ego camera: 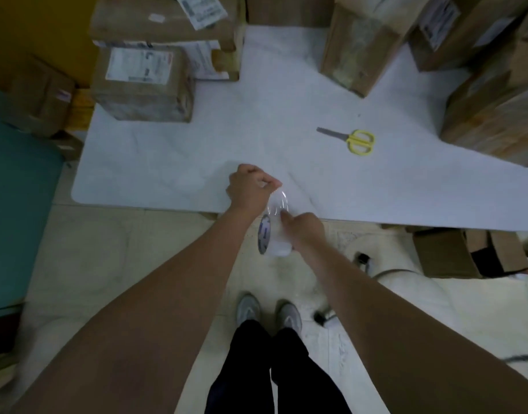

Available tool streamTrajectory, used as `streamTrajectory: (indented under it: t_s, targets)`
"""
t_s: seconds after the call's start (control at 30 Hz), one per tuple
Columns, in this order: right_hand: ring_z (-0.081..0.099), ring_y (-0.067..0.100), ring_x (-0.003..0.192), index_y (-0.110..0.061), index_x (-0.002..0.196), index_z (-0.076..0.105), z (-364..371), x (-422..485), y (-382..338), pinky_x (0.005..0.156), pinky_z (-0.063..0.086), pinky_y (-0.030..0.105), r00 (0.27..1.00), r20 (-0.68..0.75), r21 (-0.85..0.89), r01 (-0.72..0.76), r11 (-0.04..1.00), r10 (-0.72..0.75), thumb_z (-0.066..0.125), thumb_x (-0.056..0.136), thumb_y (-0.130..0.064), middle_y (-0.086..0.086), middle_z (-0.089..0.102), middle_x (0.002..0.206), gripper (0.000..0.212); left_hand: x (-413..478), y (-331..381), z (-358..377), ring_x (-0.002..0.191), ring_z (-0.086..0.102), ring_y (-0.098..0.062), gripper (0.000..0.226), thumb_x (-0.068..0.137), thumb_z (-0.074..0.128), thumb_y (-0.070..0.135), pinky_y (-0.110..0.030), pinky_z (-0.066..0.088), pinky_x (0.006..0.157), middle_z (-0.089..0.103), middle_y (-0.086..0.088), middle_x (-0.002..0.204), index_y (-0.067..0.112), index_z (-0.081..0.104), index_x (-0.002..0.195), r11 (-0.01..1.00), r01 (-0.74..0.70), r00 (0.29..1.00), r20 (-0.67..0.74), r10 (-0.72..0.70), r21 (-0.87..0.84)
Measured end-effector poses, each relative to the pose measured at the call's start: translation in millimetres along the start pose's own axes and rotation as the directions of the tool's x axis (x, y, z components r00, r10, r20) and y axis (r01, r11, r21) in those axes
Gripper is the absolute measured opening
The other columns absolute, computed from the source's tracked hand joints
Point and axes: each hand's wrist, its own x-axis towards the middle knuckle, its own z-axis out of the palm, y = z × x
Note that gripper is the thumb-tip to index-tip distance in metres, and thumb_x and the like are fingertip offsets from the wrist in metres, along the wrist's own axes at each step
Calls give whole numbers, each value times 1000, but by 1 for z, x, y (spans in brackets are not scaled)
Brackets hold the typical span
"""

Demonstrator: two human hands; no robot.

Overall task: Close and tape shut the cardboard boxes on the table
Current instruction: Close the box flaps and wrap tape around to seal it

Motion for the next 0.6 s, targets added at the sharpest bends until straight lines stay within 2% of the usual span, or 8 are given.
streamTrajectory:
  t_s: [0.13,0.27,0.3,0.37,0.43,0.5,0.53,0.6]
  targets:
    - [64,31,94,-3,99,64,15,3,6,69,40,29,996,-92,-77,-1,997,-6,46,99,-50,16,68,103,50,10,-6,2,117,43,-17,10,75,80,43,-34,30,102,49,12,120,34,75,76,986,-95,995,6,95,135]
    - [60,22,74,-16,71,51,7,-7,5,62,40,29,973,-192,-344,56,937,-129,45,97,-57,5,64,83,48,6,-13,9,117,37,-19,9,74,79,43,-34,28,99,42,10,127,38,73,73,981,-140,988,-48,148,136]
    - [61,22,77,-16,77,54,4,-9,4,61,40,29,944,-243,-441,98,892,-224,50,95,-56,3,60,83,44,6,-14,10,118,37,-20,11,73,80,43,-35,29,99,41,9,128,37,72,77,981,-139,986,-73,150,138]
    - [59,24,87,-13,100,59,3,-9,4,59,40,31,787,-317,-591,273,759,-530,67,87,-44,4,57,95,35,5,-12,11,119,40,-24,41,66,85,42,-37,32,100,40,2,129,32,66,102,987,-102,984,-133,119,123]
    - [57,27,108,-8,128,56,7,-2,5,80,49,36,658,-182,-687,446,573,-731,69,87,-29,8,57,121,48,9,-9,9,121,40,-26,68,63,87,42,-37,33,100,38,-3,132,24,54,120,993,-51,988,-142,66,107]
    - [26,28,146,-5,155,21,13,5,13,120,24,37,686,21,-668,551,500,-727,43,103,-29,11,25,160,61,11,-6,6,122,38,-26,65,68,84,43,-37,32,101,36,-4,134,24,52,122,987,-32,993,-104,49,158]
    - [3,24,152,-6,157,2,16,7,18,124,9,36,726,73,-652,554,518,-684,30,106,-36,8,1,165,65,12,-6,5,123,37,-26,58,72,81,41,-37,31,102,36,-3,134,25,53,121,982,-38,995,-83,54,187]
    - [-20,17,149,-10,154,-16,20,9,27,124,-4,34,765,87,-658,524,540,-638,17,103,-54,3,-23,162,75,12,-6,2,125,38,-27,41,83,72,30,-37,30,103,37,-4,135,25,55,120,974,-60,996,-47,71,218]
